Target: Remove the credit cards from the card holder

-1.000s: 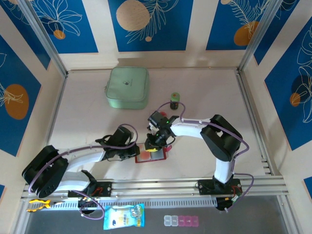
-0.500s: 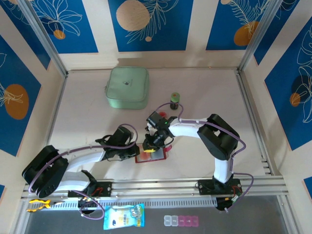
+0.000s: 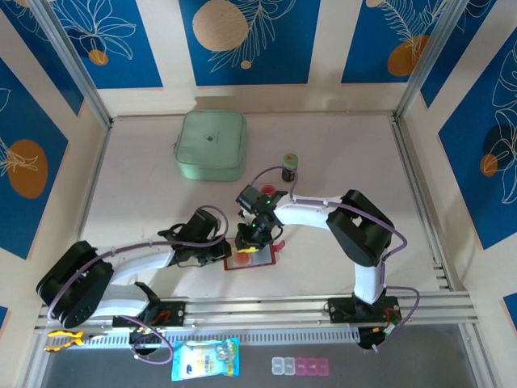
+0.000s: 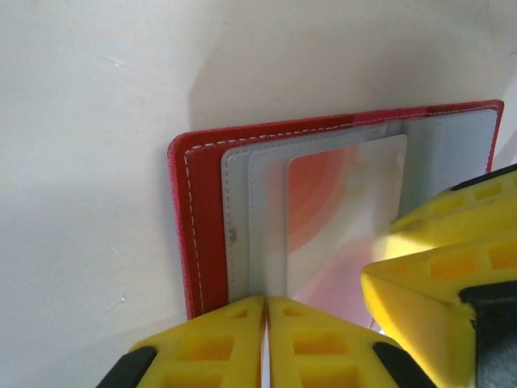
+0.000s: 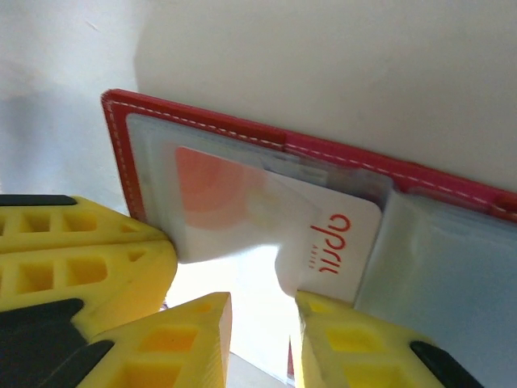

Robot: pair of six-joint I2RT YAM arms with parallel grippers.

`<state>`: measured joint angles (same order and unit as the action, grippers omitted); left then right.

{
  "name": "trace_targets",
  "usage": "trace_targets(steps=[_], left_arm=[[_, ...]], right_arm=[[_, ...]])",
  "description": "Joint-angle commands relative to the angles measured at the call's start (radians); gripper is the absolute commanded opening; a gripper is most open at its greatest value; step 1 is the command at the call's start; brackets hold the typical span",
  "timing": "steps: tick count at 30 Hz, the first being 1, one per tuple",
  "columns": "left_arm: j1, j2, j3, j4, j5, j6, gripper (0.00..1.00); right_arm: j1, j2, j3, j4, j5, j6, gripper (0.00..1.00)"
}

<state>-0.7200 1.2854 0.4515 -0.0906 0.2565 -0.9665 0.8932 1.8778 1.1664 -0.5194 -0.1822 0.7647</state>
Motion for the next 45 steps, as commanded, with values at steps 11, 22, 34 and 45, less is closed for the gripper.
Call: trace_targets(steps=[11, 22, 34, 45], left_arm=[[0.015, -0.046, 0.038, -0.078, 0.0, 0.021, 0.1], [0.014, -0.026, 0.077, -0.066, 0.038, 0.028, 0.0], [0.012, 0.034, 0.043, -0.059, 0.052, 0.027, 0.0], [0.012, 0.07, 0.033, -0.07, 0.041, 0.036, 0.0]], right_arm=[[0.027, -0.008, 0.069, -0.123, 0.081, -0.032, 0.27], [-0.006, -0.078, 0.007, -0.053, 0.032, -0.006, 0.27], [-0.017, -0.053, -0.008, -0.026, 0.0, -0.001, 0.27], [-0.017, -0.012, -0.022, -0.009, -0.014, 0.001, 0.27]])
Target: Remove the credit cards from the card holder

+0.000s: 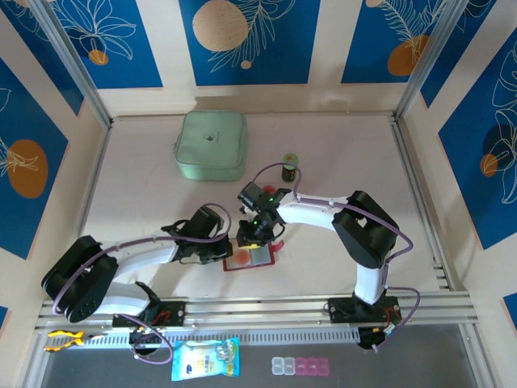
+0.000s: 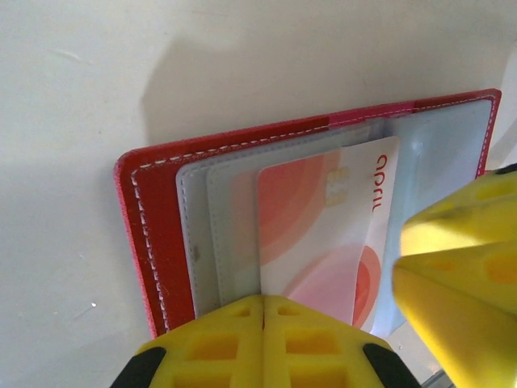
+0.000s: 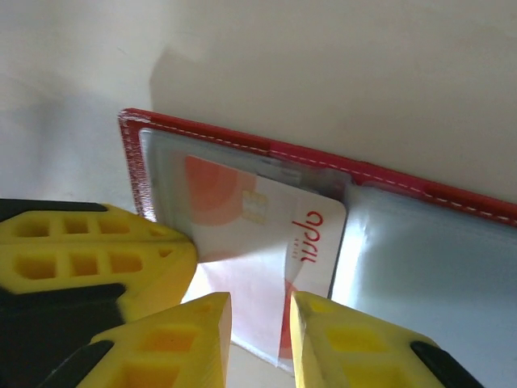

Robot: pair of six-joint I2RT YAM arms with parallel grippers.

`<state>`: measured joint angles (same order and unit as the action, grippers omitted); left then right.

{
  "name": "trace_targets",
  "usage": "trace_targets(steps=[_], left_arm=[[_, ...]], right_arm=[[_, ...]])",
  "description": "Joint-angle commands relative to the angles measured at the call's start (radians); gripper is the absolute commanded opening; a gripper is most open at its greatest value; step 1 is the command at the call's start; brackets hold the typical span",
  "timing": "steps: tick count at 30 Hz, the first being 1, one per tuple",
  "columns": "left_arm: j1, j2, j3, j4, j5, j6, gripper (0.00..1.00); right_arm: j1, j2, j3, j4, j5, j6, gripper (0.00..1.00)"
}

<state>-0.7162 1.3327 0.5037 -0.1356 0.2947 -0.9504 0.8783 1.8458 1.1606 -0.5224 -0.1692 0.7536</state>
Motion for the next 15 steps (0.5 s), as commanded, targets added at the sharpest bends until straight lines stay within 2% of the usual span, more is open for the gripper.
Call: trace_targets(steps=[1, 15], left_arm=[[0.008, 0.021, -0.018, -0.028, 0.002, 0.021, 0.0], [0.008, 0.017, -0.02, -0.039, -0.006, 0.024, 0.0]], right_arm=[[-0.001, 0.022, -0.016, -0.012, -0.023, 0.012, 0.28], [0.015, 0.033, 0.009, -0.086, 0.04, 0.003, 0.31]])
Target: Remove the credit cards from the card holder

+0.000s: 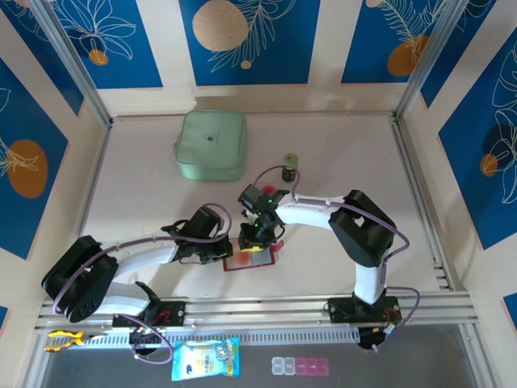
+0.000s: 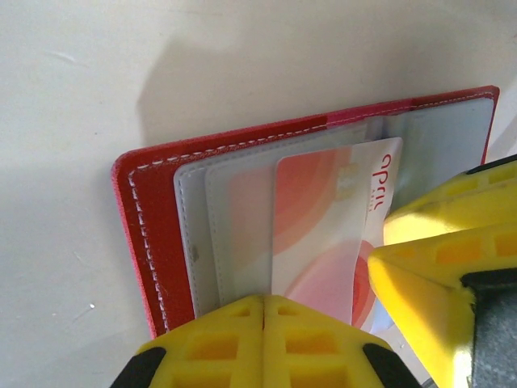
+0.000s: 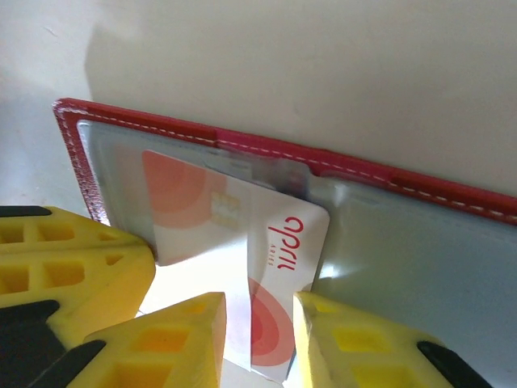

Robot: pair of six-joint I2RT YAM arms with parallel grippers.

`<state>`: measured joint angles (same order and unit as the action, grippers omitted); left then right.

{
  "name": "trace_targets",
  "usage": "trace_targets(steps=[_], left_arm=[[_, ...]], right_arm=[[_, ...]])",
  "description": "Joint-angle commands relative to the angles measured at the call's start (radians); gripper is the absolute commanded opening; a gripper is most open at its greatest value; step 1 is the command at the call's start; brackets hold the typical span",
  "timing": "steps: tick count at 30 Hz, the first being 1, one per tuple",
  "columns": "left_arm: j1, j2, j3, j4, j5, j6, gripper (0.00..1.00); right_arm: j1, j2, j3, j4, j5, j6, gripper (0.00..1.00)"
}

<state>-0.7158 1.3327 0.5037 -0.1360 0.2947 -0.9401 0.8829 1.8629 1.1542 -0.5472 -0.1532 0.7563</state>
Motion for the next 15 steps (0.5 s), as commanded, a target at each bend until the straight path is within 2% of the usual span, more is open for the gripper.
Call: trace_targets(steps=[1, 15], left_arm=[[0.008, 0.018, -0.019, -0.039, -0.006, 0.013, 0.0], [0.008, 0.026, -0.011, -0.043, -0.006, 0.015, 0.0]], right_arm=[[0.012, 0.015, 0.016, -0.059, 0.022, 0.0, 0.31], [0.01, -0.013, 0.006, -0.043, 0.01, 0.016, 0.34]])
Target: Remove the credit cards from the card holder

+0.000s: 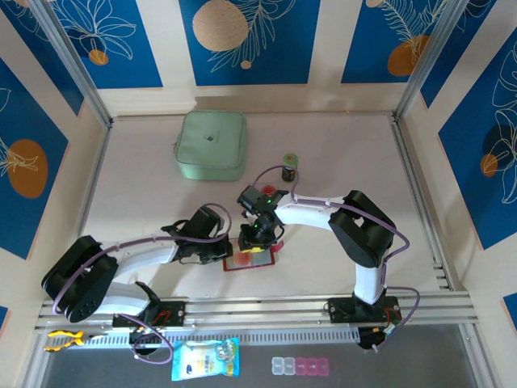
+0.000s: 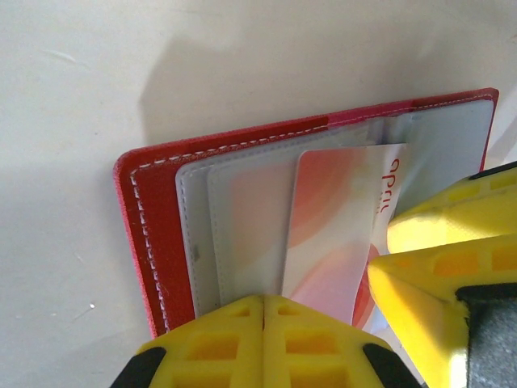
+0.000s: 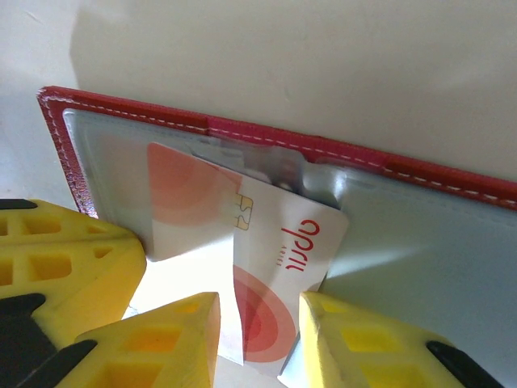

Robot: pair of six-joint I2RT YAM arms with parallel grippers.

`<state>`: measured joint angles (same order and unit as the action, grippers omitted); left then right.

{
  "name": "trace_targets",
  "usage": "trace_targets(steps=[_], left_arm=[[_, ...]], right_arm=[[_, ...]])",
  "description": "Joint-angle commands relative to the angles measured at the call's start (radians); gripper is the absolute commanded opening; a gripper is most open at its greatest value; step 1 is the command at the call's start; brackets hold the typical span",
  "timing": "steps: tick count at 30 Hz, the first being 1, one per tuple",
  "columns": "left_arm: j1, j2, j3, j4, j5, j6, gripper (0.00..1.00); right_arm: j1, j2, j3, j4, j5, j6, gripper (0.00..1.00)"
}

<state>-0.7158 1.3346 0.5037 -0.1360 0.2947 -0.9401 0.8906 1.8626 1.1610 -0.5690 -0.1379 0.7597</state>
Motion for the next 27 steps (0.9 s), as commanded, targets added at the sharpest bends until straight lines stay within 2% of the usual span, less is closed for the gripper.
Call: trace_targets(steps=[1, 15, 27], left_arm=[[0.009, 0.025, -0.011, -0.043, -0.005, 0.016, 0.0], [0.008, 0.023, 0.006, -0.062, -0.003, 0.02, 0.0], [0.008, 0.029, 0.038, -0.07, 0.008, 0.028, 0.0]], right_arm=[[0.002, -0.016, -0.003, -0.022, -0.005, 0.015, 0.34], [-0.001, -0.092, -0.082, 0.054, -0.036, 0.07, 0.35], [-0.011, -0.059, -0.12, 0.138, -0.087, 0.095, 0.32]])
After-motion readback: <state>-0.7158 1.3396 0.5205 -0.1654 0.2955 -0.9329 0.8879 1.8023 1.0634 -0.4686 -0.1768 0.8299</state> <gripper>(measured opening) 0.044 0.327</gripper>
